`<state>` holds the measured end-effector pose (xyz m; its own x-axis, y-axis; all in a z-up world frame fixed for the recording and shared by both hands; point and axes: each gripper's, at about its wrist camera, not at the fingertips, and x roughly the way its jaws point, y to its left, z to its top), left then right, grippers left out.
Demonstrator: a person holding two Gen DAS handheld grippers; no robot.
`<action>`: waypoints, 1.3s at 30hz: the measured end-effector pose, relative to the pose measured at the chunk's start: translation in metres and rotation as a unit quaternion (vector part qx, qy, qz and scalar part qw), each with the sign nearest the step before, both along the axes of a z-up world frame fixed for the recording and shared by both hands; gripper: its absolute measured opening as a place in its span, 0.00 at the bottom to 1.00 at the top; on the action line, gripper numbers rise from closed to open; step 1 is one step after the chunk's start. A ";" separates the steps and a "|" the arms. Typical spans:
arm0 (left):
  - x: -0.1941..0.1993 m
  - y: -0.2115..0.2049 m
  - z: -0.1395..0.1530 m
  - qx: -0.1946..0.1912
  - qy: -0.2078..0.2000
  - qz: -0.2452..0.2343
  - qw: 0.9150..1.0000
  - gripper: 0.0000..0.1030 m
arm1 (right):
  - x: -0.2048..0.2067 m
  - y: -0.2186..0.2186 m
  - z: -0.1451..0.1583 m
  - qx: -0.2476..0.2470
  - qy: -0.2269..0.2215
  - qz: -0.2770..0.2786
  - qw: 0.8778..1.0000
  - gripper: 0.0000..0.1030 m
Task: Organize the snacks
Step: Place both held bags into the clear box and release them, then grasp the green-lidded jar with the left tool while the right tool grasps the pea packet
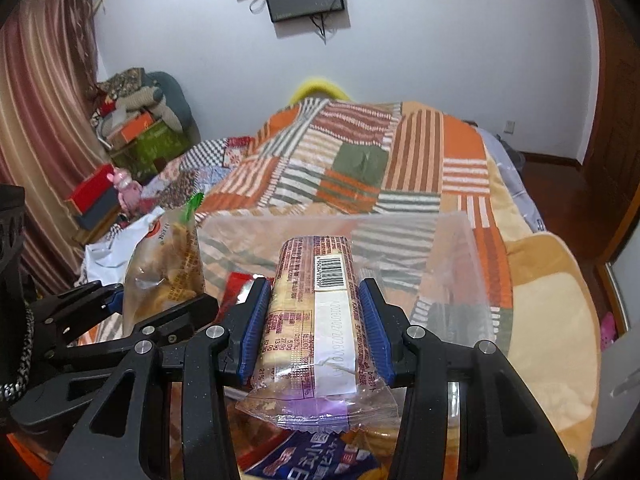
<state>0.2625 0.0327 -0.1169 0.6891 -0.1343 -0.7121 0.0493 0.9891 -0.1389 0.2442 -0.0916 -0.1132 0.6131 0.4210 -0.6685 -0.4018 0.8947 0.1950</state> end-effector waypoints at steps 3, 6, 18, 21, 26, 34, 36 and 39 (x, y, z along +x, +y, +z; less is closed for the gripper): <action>0.006 0.002 -0.008 -0.004 0.014 0.001 1.000 0.44 | 0.004 0.000 -0.005 -0.001 0.014 -0.003 1.000 0.41; 0.010 0.004 -0.013 -0.007 0.024 0.004 1.000 0.44 | 0.006 0.001 -0.009 -0.003 0.025 -0.005 1.000 0.42; -0.010 0.006 0.004 -0.011 0.008 0.003 1.000 0.51 | -0.010 -0.004 0.008 -0.018 -0.002 0.002 1.000 0.47; -0.024 0.006 0.017 -0.008 -0.008 0.002 1.000 0.53 | -0.020 -0.010 0.019 -0.011 -0.014 0.003 1.000 0.50; -0.052 0.002 0.039 0.000 -0.033 -0.004 0.999 0.58 | -0.042 -0.022 0.036 -0.008 -0.039 -0.001 0.999 0.52; -0.101 -0.004 0.052 0.018 -0.051 -0.020 0.998 0.69 | -0.080 -0.058 0.050 -0.003 -0.063 -0.014 0.998 0.58; -0.111 -0.006 0.048 0.025 -0.046 -0.024 0.998 0.70 | -0.089 -0.067 0.049 -0.006 -0.064 -0.019 0.998 0.60; -0.125 -0.009 0.037 0.031 -0.033 -0.030 0.999 0.71 | -0.098 -0.079 0.042 -0.010 -0.056 -0.024 0.998 0.62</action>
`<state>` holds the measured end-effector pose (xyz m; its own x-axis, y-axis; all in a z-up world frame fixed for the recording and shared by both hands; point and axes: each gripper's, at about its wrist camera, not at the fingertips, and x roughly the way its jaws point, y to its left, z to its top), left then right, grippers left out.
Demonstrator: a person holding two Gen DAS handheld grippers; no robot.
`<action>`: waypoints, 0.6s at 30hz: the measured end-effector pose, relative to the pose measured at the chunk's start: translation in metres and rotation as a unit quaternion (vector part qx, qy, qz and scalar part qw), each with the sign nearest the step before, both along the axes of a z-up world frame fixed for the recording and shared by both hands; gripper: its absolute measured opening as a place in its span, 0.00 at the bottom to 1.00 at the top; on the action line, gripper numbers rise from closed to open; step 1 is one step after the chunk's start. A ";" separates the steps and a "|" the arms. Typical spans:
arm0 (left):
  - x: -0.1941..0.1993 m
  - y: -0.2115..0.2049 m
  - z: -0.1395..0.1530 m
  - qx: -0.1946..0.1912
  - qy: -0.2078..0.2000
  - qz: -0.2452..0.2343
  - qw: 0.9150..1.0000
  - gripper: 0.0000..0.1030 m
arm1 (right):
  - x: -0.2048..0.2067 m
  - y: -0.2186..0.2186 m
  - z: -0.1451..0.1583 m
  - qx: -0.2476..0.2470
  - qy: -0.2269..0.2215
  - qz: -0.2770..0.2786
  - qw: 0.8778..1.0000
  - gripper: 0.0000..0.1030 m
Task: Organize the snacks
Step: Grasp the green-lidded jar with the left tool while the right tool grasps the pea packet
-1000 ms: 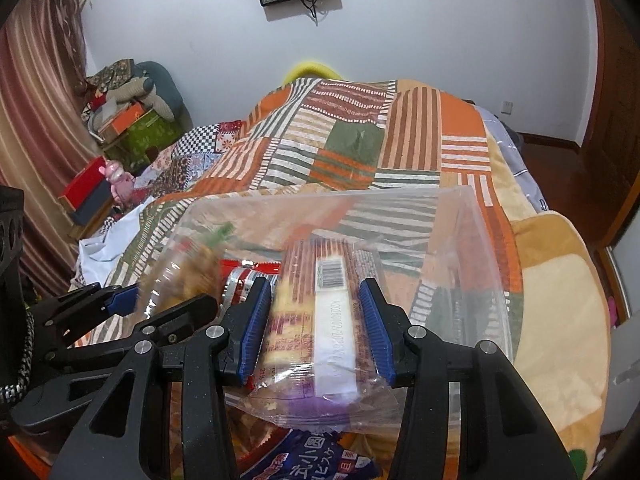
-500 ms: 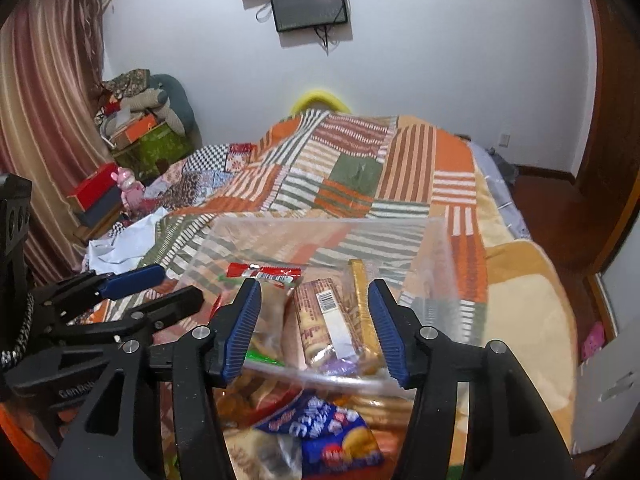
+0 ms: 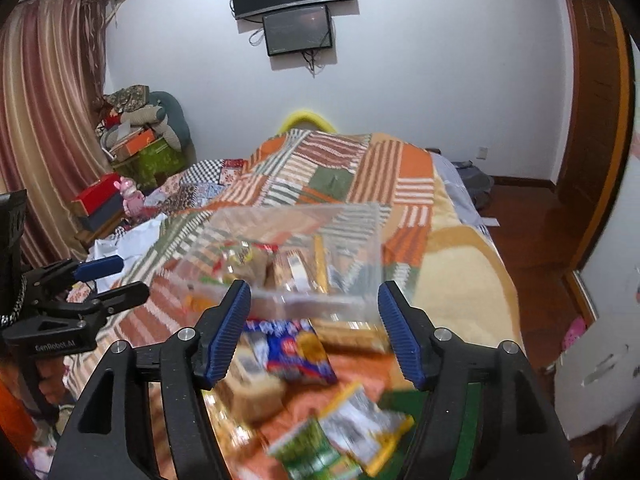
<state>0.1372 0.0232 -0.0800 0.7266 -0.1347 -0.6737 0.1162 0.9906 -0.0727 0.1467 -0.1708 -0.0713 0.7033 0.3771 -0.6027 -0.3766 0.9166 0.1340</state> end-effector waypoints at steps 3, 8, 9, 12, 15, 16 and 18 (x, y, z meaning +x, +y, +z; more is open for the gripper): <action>-0.011 -0.003 -0.015 0.007 0.016 -0.003 1.000 0.71 | -0.008 -0.009 -0.014 -0.004 0.019 -0.001 1.000 0.62; -0.021 -0.003 -0.047 -0.002 0.057 -0.002 0.998 0.71 | -0.021 -0.018 -0.040 0.000 0.063 -0.002 0.998 0.62; -0.022 -0.003 -0.052 -0.003 0.063 -0.002 0.998 0.71 | -0.023 -0.020 -0.045 0.002 0.073 -0.001 0.997 0.62; -0.026 -0.002 -0.067 -0.007 0.083 0.000 0.997 0.71 | -0.029 -0.019 -0.061 0.005 0.096 0.002 0.995 0.62; -0.027 -0.004 -0.079 -0.008 0.097 -0.004 0.995 0.71 | -0.033 -0.015 -0.072 0.008 0.114 0.011 0.993 0.62; -0.027 -0.006 -0.082 -0.008 0.100 -0.006 0.995 0.71 | -0.035 -0.014 -0.074 0.006 0.116 0.012 0.993 0.62; -0.027 -0.010 -0.088 -0.008 0.105 -0.011 0.994 0.71 | -0.035 -0.011 -0.080 0.005 0.125 0.020 0.992 0.62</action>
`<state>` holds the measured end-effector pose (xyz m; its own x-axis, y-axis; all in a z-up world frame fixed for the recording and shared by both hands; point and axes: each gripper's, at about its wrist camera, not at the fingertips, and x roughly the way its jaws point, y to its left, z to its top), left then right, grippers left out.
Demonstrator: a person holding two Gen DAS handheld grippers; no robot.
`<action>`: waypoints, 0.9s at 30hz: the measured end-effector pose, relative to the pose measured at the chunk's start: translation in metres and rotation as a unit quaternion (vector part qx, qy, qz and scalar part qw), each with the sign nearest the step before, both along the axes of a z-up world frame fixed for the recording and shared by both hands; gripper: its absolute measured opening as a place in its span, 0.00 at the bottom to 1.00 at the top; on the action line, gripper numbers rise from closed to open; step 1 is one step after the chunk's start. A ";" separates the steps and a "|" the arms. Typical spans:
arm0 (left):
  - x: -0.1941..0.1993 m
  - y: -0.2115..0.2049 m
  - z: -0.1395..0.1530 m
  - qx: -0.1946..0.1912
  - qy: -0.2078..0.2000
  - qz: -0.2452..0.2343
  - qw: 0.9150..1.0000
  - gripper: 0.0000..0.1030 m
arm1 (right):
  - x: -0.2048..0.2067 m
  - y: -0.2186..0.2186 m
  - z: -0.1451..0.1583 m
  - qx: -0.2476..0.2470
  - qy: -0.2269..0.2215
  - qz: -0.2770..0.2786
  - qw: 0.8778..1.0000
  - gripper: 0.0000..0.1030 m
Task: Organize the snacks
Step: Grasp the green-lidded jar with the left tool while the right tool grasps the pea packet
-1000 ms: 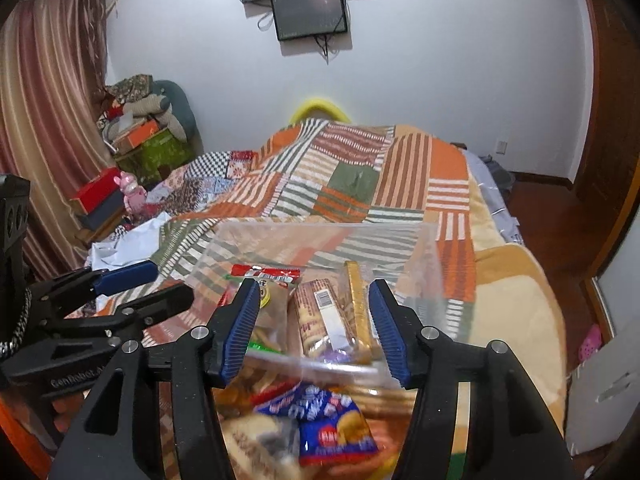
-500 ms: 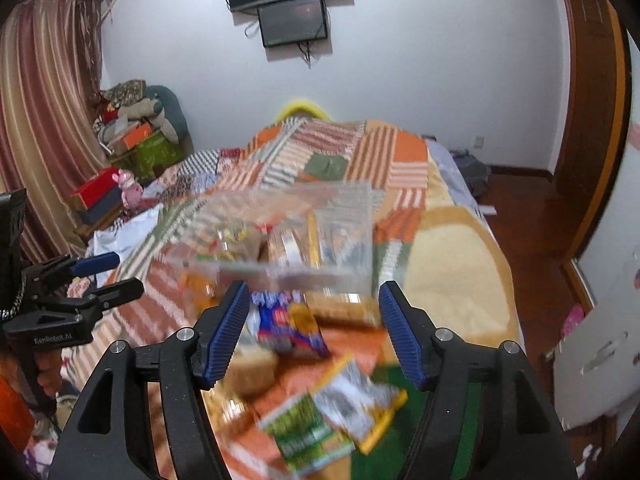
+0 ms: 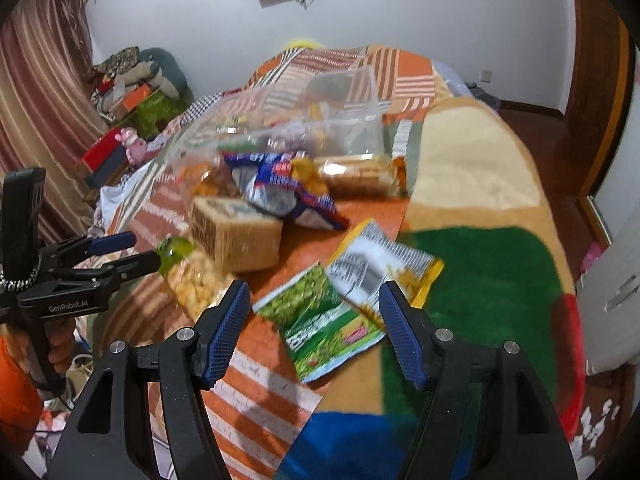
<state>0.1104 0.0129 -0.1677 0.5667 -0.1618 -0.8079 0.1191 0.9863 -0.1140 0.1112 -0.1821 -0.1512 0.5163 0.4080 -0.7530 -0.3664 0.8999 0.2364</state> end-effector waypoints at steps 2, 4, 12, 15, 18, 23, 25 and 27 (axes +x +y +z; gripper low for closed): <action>0.001 -0.004 -0.004 0.003 -0.001 0.000 1.000 0.71 | -0.003 0.001 -0.005 0.004 0.009 0.009 1.000 0.59; 0.004 -0.007 -0.007 0.008 -0.001 -0.001 1.000 0.71 | -0.002 0.003 -0.010 0.000 0.016 0.013 1.000 0.57; 0.019 -0.001 -0.018 -0.021 0.008 0.014 1.000 0.70 | 0.004 0.001 -0.027 0.000 0.043 0.013 0.999 0.57; 0.022 0.000 -0.021 -0.040 0.014 0.013 0.999 0.58 | 0.006 0.005 -0.035 -0.004 0.053 0.015 0.998 0.58; 0.023 -0.001 -0.021 -0.049 0.015 0.012 0.999 0.48 | 0.006 0.008 -0.036 -0.012 0.049 0.016 0.999 0.59; 0.020 -0.002 -0.020 -0.039 0.007 0.012 0.999 0.44 | 0.008 0.006 -0.032 -0.018 0.039 0.008 0.999 0.47; 0.018 -0.002 -0.018 -0.029 0.004 0.013 0.999 0.44 | 0.008 0.003 -0.029 -0.011 0.039 0.008 0.999 0.42; 0.017 0.001 -0.018 -0.031 0.004 0.016 0.999 0.44 | 0.007 0.000 -0.028 0.002 0.041 0.005 0.999 0.40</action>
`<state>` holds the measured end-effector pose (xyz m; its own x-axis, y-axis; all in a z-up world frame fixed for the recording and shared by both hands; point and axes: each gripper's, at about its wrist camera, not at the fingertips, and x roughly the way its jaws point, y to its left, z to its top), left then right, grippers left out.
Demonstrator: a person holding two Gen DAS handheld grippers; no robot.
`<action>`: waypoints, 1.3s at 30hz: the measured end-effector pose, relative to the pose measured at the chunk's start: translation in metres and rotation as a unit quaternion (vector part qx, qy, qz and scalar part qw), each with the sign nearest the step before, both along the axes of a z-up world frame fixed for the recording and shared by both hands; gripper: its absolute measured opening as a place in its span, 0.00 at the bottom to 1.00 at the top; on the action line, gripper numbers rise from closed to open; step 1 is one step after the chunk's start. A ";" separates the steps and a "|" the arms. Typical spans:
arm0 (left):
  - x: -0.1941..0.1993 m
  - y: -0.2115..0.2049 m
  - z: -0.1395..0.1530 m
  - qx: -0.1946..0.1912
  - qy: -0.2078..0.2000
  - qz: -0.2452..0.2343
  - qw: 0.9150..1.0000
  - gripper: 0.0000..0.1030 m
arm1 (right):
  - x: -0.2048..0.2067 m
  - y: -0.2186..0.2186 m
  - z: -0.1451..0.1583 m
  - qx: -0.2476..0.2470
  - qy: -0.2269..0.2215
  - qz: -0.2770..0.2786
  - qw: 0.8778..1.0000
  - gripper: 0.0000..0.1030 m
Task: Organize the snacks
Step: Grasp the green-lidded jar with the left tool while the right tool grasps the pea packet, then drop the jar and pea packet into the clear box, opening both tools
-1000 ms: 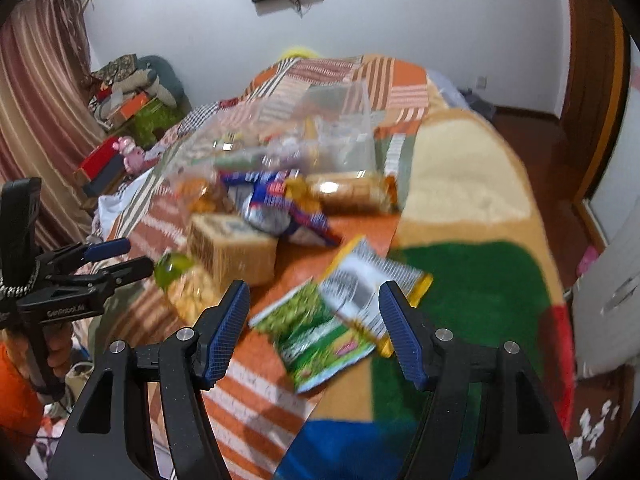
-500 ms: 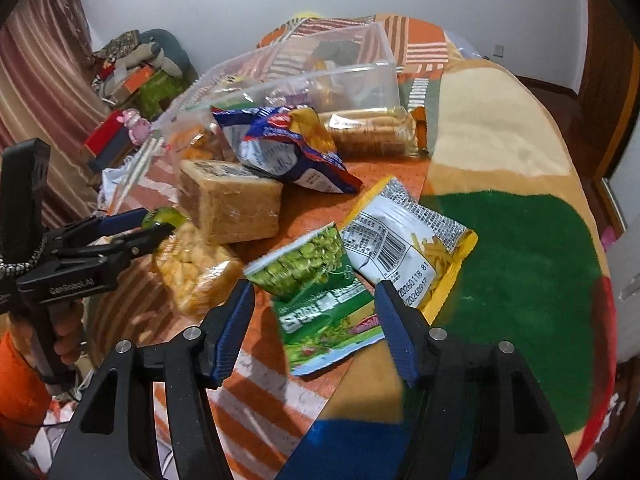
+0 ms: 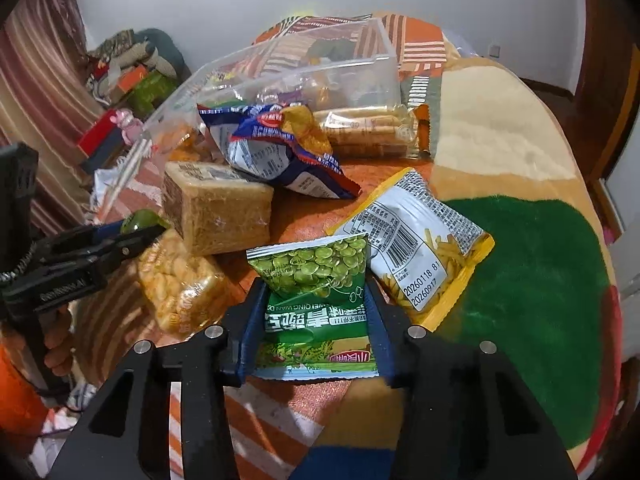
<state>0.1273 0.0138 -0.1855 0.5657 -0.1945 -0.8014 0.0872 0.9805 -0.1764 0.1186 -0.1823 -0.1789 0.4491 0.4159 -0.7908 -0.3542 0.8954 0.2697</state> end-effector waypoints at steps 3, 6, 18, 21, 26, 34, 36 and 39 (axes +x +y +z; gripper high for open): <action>-0.002 0.004 0.002 -0.001 -0.001 0.007 1.000 0.44 | -0.002 -0.004 0.004 0.010 -0.003 -0.004 1.000 0.40; -0.005 0.006 0.011 0.003 -0.015 0.011 1.000 0.44 | -0.005 -0.009 0.012 0.019 -0.012 -0.006 1.000 0.39; -0.001 0.019 0.070 -0.008 -0.082 0.024 0.996 0.44 | 0.003 -0.003 0.059 0.039 -0.084 -0.013 0.996 0.39; 0.005 0.020 0.083 -0.012 -0.097 0.026 0.995 0.44 | 0.008 0.002 0.069 0.043 -0.103 -0.016 0.994 0.39; 0.018 0.022 0.103 -0.005 -0.125 0.029 0.992 0.44 | 0.023 0.009 0.086 0.047 -0.133 -0.017 0.990 0.39; 0.047 0.033 0.113 -0.012 -0.131 0.037 0.991 0.44 | 0.045 0.017 0.099 0.058 -0.159 -0.024 0.985 0.39; 0.054 0.036 0.110 -0.008 -0.128 0.040 0.991 0.44 | 0.050 0.018 0.101 0.060 -0.163 -0.028 0.984 0.39; 0.064 0.039 0.104 -0.003 -0.124 0.043 0.991 0.44 | 0.061 0.019 0.103 0.062 -0.165 -0.033 0.984 0.39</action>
